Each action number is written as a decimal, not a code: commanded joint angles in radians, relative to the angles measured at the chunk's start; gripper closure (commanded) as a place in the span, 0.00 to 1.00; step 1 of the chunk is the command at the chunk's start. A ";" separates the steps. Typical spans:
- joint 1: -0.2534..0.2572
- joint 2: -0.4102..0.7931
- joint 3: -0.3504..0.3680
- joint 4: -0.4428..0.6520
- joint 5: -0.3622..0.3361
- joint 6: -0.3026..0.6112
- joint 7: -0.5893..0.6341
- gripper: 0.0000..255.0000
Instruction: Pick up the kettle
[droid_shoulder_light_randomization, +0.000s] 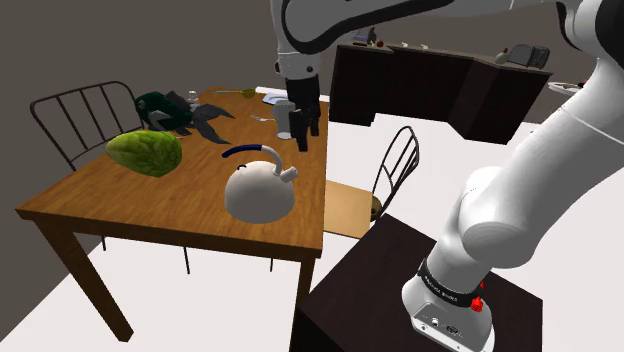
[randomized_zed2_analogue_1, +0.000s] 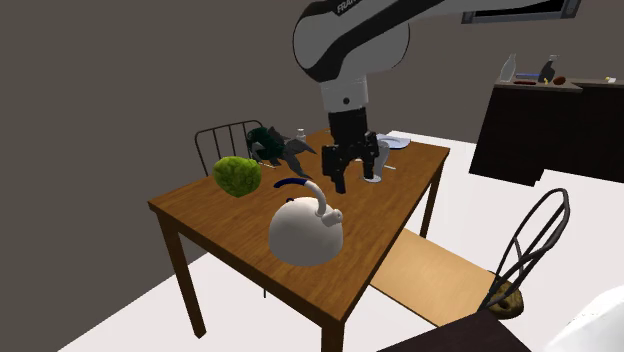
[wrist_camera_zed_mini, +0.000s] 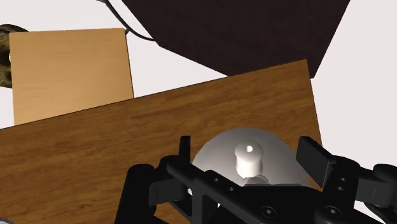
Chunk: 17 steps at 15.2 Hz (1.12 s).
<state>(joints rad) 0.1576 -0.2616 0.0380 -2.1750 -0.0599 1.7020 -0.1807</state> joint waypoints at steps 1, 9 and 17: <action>0.020 0.069 0.014 0.055 0.002 0.009 -0.039 0.00; 0.051 0.194 0.042 0.103 0.001 0.077 -0.096 0.00; 0.051 0.209 0.042 0.071 0.000 0.123 -0.092 1.00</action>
<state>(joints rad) 0.2089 -0.0533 0.0799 -2.1037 -0.0602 1.8239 -0.2733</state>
